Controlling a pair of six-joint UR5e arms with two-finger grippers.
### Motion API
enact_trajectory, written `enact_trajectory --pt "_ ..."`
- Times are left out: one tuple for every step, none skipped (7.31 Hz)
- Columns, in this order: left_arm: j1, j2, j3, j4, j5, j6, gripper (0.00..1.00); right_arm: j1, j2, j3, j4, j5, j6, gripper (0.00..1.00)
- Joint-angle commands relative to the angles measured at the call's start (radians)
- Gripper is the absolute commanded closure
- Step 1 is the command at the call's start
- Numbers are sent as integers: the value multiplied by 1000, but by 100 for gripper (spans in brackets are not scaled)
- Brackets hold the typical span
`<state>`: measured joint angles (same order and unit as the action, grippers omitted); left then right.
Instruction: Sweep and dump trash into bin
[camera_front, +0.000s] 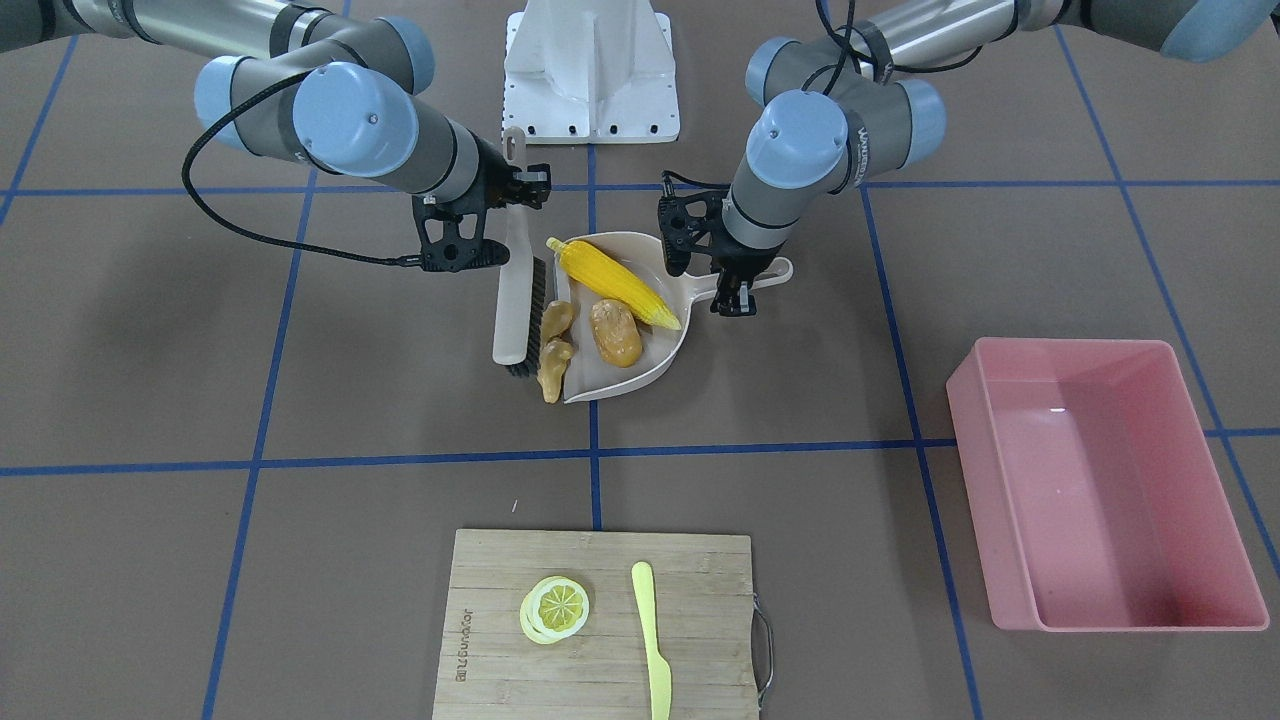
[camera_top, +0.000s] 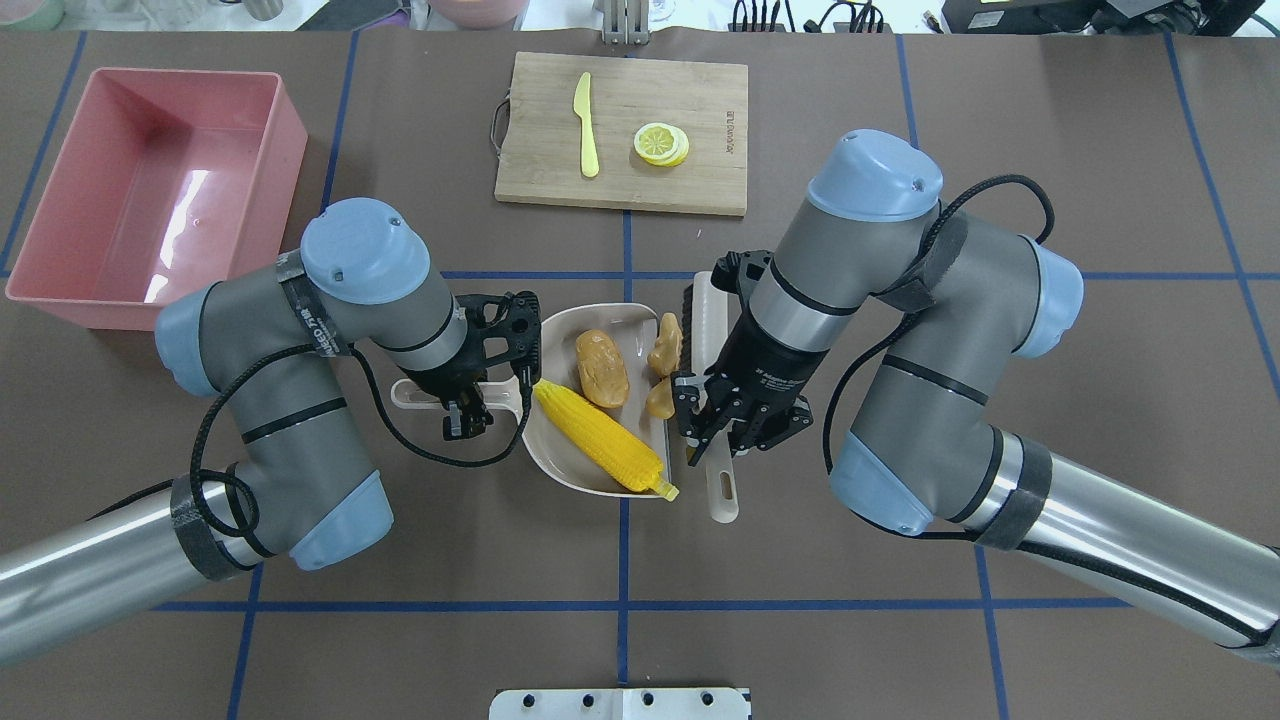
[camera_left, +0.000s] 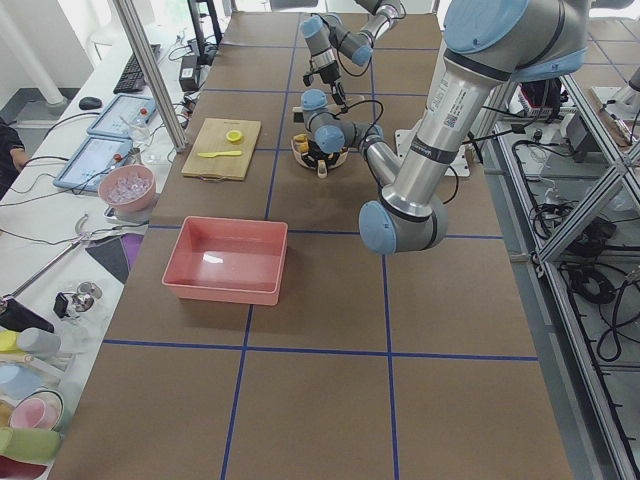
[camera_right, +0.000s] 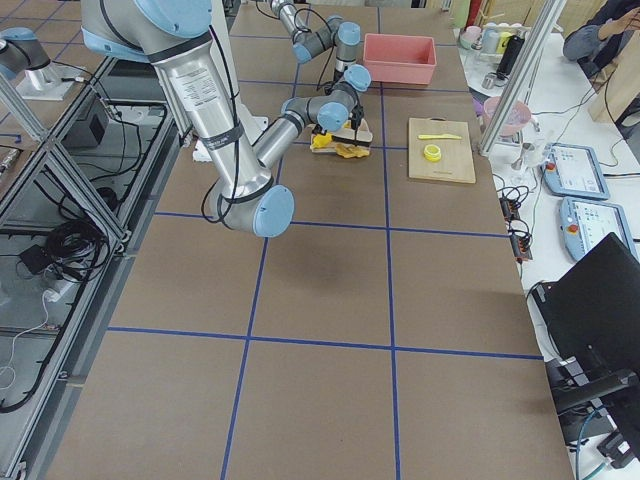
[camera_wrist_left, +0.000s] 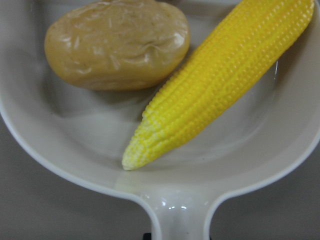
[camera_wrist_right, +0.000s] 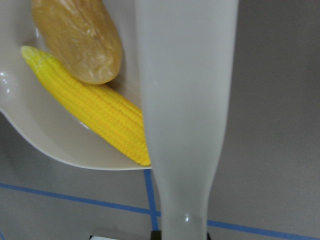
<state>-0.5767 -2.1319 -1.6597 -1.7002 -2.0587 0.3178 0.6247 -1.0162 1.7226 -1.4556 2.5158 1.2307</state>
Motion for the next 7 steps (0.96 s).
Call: enact_trajectory --pt "0 12 -8 -6 0 -9 100 0 -77 -9 11 -6 -103 100" --pt "0 13 -11 -7 0 -11 100 -23 -77 -23 12 -15 -158 100" --pt "0 17 -12 -7 0 -11 100 -33 -76 -41 14 -12 -198 100" --pt "0 20 -12 -7 0 -11 100 -43 -71 -51 14 -14 -220 100" --pt "0 20 -12 -7 0 -11 100 -49 -59 -60 14 -15 -220 100" --pt "0 20 -12 -7 0 -12 100 -53 -47 -67 14 -17 -220 100" --pt "0 20 -11 -7 0 -11 100 -57 -30 -84 15 -17 -220 100"
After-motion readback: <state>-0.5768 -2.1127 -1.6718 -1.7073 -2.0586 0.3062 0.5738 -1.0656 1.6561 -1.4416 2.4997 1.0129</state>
